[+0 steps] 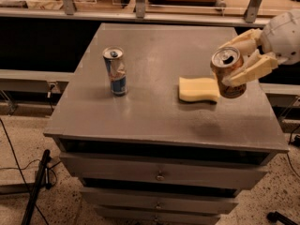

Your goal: Move orange can near redbull can

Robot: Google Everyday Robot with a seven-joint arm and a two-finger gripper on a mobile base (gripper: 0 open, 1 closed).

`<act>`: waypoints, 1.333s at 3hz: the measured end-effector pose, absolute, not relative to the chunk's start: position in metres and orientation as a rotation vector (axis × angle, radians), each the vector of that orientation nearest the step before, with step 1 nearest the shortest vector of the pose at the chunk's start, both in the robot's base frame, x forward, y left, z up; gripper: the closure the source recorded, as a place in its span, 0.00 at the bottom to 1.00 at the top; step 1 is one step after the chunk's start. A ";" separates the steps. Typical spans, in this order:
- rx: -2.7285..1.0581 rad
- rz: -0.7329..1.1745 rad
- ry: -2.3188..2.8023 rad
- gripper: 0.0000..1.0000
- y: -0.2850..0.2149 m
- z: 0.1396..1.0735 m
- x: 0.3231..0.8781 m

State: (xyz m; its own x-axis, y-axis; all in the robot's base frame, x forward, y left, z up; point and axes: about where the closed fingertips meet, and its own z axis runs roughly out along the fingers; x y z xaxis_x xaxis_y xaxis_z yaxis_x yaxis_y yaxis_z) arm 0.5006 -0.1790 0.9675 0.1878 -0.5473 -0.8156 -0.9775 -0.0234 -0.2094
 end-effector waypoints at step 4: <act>-1.398 0.728 1.290 1.00 -0.121 1.018 0.500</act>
Offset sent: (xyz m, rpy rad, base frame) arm -0.0176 0.0797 0.0845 0.3613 -0.1506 -0.1492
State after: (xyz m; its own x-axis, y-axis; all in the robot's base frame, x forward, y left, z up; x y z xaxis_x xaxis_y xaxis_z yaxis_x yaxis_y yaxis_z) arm 0.5004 -0.1213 1.0176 0.2335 -0.3102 -0.9215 -0.9494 0.1321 -0.2851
